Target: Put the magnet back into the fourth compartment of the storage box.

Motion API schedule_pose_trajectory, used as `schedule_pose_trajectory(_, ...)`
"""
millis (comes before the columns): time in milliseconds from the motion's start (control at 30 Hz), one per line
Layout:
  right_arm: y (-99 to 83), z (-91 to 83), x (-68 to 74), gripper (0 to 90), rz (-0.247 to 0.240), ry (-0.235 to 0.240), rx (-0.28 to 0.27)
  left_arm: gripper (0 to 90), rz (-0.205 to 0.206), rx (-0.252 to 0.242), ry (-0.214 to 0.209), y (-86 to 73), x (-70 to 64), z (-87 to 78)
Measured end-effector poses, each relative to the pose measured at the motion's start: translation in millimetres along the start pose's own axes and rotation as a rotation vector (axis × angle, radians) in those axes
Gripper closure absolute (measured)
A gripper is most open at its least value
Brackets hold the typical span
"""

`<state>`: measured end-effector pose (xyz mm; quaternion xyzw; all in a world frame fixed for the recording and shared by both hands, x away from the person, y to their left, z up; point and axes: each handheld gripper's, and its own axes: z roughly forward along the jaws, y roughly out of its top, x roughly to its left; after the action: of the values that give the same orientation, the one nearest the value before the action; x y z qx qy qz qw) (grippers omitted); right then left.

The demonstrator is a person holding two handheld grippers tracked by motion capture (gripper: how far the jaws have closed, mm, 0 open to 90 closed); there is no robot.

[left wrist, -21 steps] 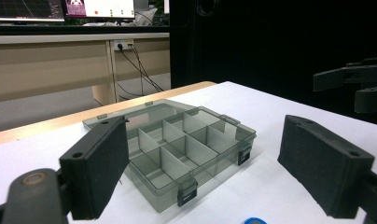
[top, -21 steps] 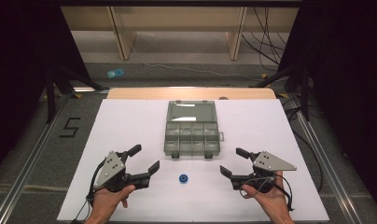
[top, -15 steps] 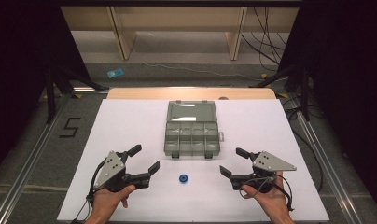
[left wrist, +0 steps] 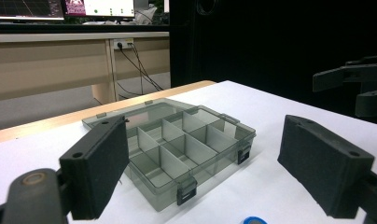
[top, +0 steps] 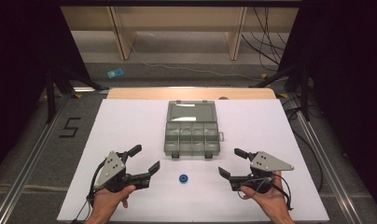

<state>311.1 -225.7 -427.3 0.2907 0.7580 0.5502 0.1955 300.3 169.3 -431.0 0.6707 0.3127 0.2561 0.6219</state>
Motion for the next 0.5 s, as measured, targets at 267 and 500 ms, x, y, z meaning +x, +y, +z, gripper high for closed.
schedule_pose_trajectory(267,2.9,4.8,4.9,15.7,-0.047,0.031,0.023,15.6,0.005,0.001,0.000,-0.1,0.8,0.3)
schedule_pose_trajectory(500,7.0,12.1,10.6,15.8,-0.109,0.058,0.079,15.6,0.007,0.002,0.000,-0.3,1.3,0.7)
